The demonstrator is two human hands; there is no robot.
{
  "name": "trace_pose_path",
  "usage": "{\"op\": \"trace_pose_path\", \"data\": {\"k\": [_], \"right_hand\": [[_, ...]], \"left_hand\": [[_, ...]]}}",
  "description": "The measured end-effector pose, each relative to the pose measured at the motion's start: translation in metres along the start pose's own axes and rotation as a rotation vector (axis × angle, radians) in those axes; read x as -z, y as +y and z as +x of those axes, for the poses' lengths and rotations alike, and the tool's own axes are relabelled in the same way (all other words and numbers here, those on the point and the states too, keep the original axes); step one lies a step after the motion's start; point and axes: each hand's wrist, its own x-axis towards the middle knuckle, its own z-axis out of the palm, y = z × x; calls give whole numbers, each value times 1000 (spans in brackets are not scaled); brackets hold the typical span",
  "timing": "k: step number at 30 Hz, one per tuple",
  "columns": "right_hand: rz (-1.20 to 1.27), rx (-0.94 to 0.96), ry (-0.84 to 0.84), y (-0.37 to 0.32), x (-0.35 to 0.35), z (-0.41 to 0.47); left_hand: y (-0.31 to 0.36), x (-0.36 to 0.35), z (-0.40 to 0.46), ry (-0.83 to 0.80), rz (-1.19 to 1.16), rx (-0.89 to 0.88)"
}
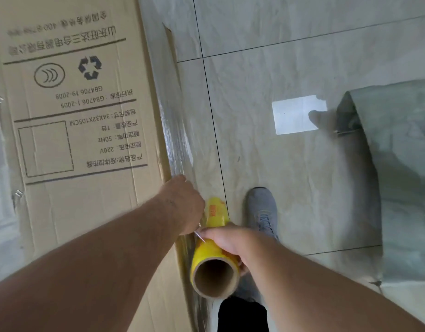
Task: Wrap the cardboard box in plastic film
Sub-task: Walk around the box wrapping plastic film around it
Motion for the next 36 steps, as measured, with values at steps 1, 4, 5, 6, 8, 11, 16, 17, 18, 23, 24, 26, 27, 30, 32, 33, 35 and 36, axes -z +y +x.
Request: {"op": "trace_pose_path", "data": {"k": [1,4,5,6,8,11,16,17,18,23,24,26,27,30,32,33,35,36], "right_hand": [[29,-9,-2,-3,-8,4],[198,-13,-1,-4,-24,13],[311,-21,6,3,-26,16],[460,-52,-10,10,-26,14],[747,-69,-65,28,-28,6],[1034,-55,-193,48,-42,0],[1183,-17,-269,51,-54,3],[1142,-18,-238,50,-52,3],[1103,-19,-213,49,-48,1],[913,-7,-110,49,-37,-10],[883,-5,-91,49,-34,-15],[817,-1,-50,49,-27,-22],[773,7,-10,49,-23,-23],[677,32,67,47,-12,-26],[602,67,113,47,-5,-27],[495,83,160,48,-2,-29],[180,111,226,49,5,-36],[54,110,243,50,7,-39]], "left_hand": [[-1,-3,-2,-25,19,6],[1,-11,-10,-30,75,-4],[2,-14,-11,-19,80,-3],[5,-15,-12,-4,79,4],[11,-18,-12,38,73,18],[18,-26,-12,113,15,23],[23,-42,-7,131,-142,-75],[25,-40,-8,97,-153,-72],[27,-37,-10,62,-145,-67],[38,-25,-11,-32,-92,-19],[39,-24,-11,-31,-108,-14],[42,-23,-10,-23,-139,-13],[45,-22,-12,-17,-148,-10],[49,-19,-12,11,-180,9],[49,-19,-13,4,-178,17],[49,-18,-15,-19,-161,13],[51,-17,-17,-37,-137,2],[52,-17,-19,-22,-128,4]]}}
